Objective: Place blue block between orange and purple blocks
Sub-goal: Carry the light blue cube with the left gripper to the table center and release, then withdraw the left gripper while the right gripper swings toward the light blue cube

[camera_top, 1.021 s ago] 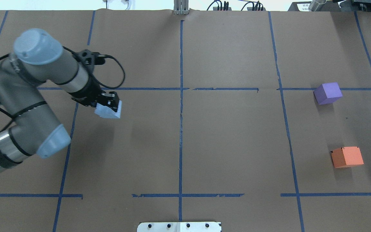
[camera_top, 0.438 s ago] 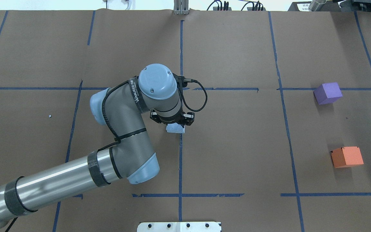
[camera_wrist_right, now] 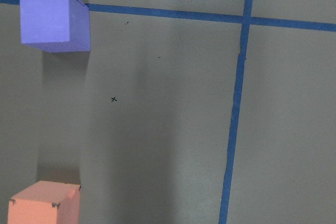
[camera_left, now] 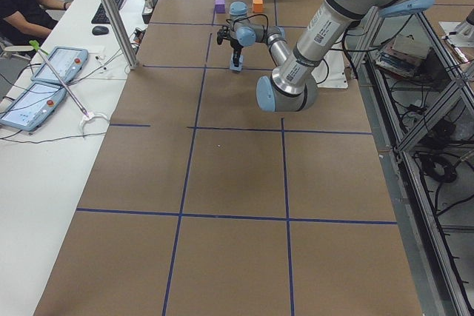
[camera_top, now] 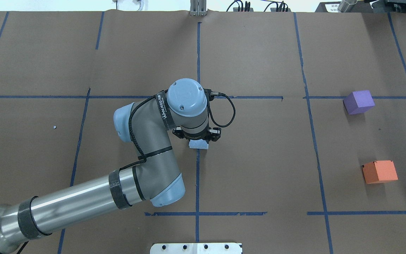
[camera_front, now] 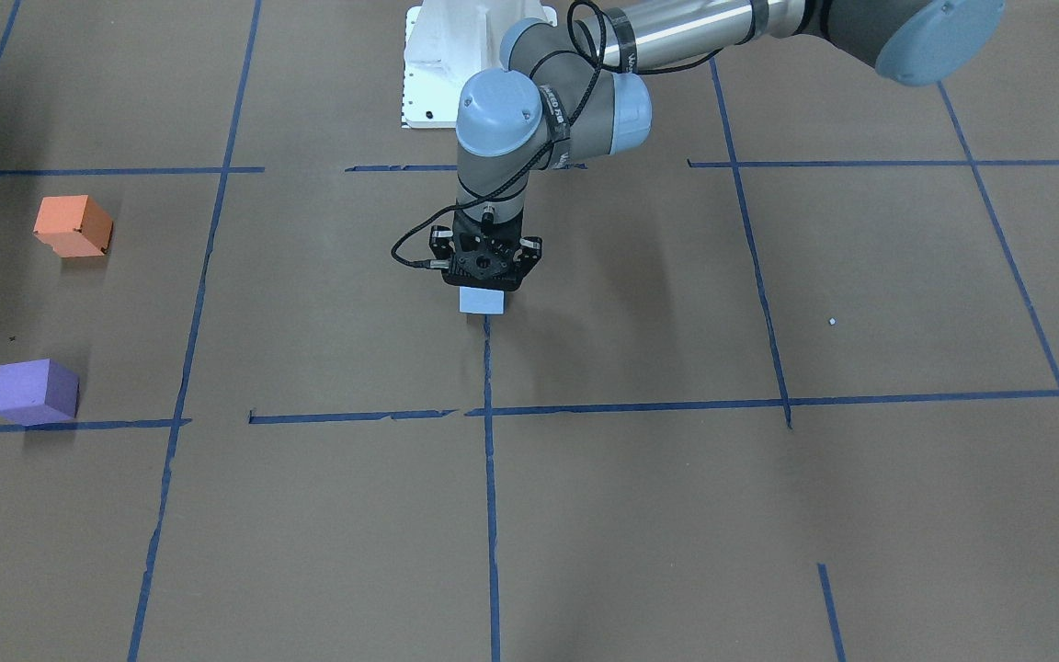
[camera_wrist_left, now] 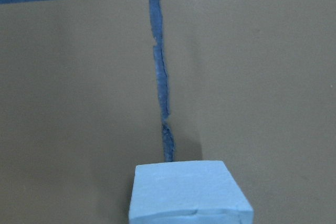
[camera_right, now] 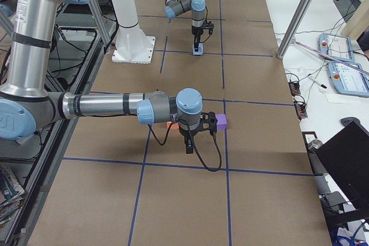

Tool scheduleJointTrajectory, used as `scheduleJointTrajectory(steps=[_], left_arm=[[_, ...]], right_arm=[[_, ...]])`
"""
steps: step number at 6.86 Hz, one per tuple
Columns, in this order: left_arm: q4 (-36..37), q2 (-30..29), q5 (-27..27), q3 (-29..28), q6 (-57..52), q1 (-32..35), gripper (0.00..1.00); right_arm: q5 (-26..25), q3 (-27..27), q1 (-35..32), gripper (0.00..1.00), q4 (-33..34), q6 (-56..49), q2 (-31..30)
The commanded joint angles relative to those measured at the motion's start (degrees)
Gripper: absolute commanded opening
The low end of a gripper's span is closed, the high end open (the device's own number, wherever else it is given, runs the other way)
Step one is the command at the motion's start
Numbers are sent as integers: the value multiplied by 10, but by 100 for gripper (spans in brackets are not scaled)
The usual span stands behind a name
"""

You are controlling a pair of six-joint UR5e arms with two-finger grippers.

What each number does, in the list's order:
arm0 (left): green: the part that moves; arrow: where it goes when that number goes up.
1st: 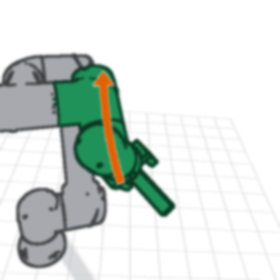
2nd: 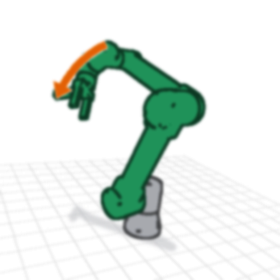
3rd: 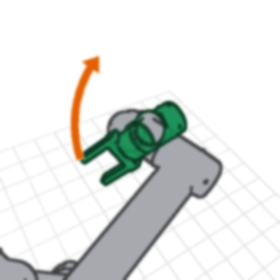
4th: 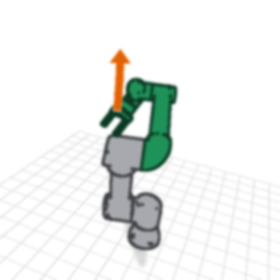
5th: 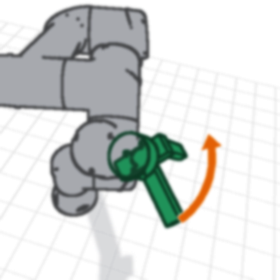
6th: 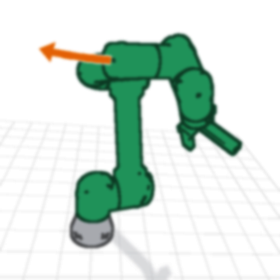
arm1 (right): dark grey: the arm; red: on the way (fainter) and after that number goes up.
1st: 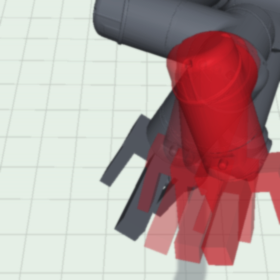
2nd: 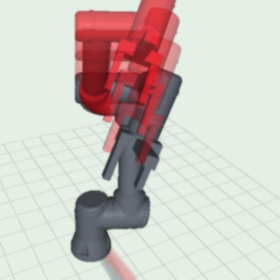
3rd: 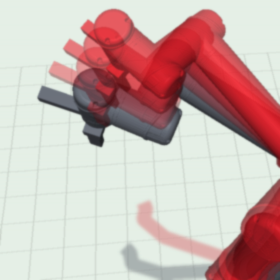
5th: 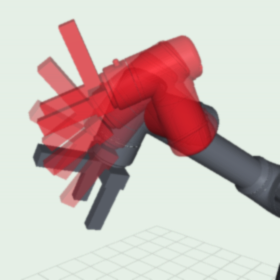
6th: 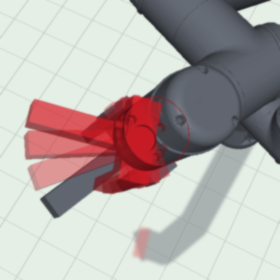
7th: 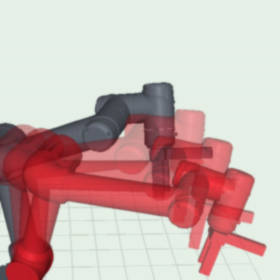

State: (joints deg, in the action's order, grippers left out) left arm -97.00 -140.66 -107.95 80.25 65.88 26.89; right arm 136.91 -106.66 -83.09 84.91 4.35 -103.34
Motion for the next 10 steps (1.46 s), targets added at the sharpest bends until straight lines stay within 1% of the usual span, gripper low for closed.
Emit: scheduleJointTrajectory(steps=[1,2,3,4,5,6,7,8,9,10], left_arm=[[1,0,0,9,3,2,100],[2,2,0,36,4,9,100],[8,26,-2,106,11,31,100],[9,82,-1,202,54,40,100],[9,139,-2,293,64,62,100],[9,197,-5,367,61,86,100],[9,235,-34,398,58,113,100],[9,272,-91,415,56,156,100],[9,319,-107,442,10,180,100],[9,392,-106,481,-67,191,100]], right_arm=[[-2,0,24,100,-31,24,3],[-2,-1,57,100,-70,103,20],[-6,0,111,100,-116,229,55],[-8,-2,152,100,-129,345,105],[-11,-4,190,100,-128,422,155],[-43,-4,247,100,-128,507,212],[-85,-1,307,100,-127,594,272],[-132,12,378,100,-121,667,333],[-185,52,421,100,-120,728,405],[-218,105,455,100,-120,784,472]])
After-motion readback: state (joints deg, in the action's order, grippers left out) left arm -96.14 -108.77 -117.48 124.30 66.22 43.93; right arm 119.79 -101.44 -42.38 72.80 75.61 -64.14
